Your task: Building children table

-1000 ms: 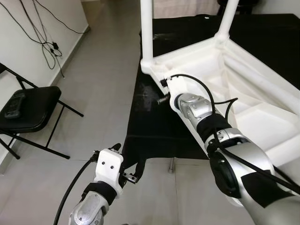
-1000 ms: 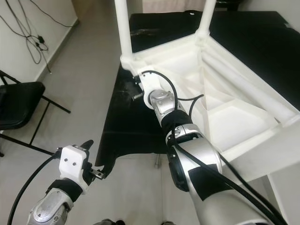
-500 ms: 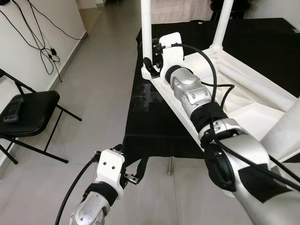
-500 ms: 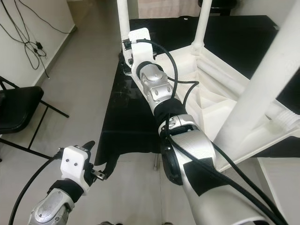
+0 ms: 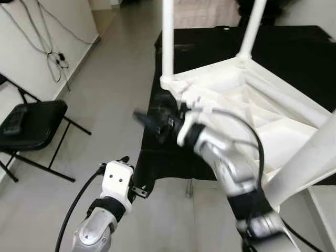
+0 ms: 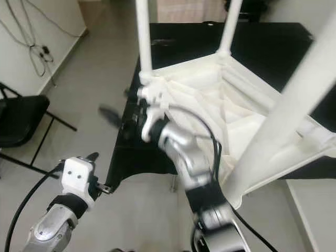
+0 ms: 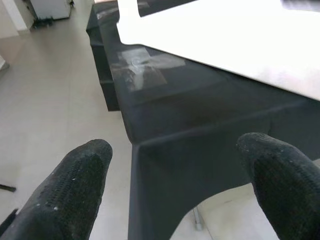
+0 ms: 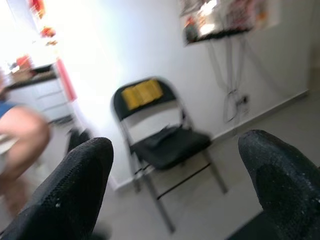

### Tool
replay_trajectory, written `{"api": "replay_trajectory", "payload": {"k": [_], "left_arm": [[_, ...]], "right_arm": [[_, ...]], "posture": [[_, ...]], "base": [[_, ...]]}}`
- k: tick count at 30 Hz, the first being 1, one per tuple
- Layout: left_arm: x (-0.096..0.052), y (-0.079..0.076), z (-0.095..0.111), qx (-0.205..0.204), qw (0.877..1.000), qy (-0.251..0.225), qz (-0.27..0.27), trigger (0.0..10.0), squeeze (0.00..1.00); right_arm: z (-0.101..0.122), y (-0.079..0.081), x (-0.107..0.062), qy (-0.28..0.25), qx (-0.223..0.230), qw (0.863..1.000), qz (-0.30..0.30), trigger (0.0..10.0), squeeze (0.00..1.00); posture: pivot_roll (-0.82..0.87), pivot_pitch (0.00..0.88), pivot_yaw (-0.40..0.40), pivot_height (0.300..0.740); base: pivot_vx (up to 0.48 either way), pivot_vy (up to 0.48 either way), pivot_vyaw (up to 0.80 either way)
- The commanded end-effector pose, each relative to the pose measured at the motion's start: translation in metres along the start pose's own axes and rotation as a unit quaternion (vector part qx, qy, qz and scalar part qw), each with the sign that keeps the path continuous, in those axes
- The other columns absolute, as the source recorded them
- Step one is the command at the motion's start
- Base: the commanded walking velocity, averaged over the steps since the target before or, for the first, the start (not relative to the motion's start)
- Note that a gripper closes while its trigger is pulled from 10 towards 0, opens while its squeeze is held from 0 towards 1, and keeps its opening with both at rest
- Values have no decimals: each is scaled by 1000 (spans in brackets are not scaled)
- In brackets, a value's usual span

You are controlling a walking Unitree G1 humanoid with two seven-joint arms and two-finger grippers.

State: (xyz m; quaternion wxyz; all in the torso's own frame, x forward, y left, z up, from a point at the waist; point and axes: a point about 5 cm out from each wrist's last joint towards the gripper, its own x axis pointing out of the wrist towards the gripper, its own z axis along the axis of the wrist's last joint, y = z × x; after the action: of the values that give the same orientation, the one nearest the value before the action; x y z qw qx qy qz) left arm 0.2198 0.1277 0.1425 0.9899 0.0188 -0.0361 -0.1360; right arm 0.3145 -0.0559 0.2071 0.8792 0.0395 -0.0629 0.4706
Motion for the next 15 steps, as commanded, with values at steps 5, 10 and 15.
{"api": "replay_trajectory", "payload": {"k": [5,10,15], "left_arm": [[-2,20,-6,-11,999,11,50,10000,0],[-10,30,-11,-5,997,21,67,10000,0],[-15,34,-14,-3,997,30,69,10000,0]], "right_arm": [[-27,-5,-47,16,-28,999,-30,10000,0],[-30,-7,-94,36,22,999,-14,10000,0],[-26,-7,-117,25,67,997,6,10000,0]], "posture": [[-114,115,72,740],[-122,115,85,740],[-121,112,91,740]], "base": [[0,0,0],[0,0,0],[0,0,0]]}}
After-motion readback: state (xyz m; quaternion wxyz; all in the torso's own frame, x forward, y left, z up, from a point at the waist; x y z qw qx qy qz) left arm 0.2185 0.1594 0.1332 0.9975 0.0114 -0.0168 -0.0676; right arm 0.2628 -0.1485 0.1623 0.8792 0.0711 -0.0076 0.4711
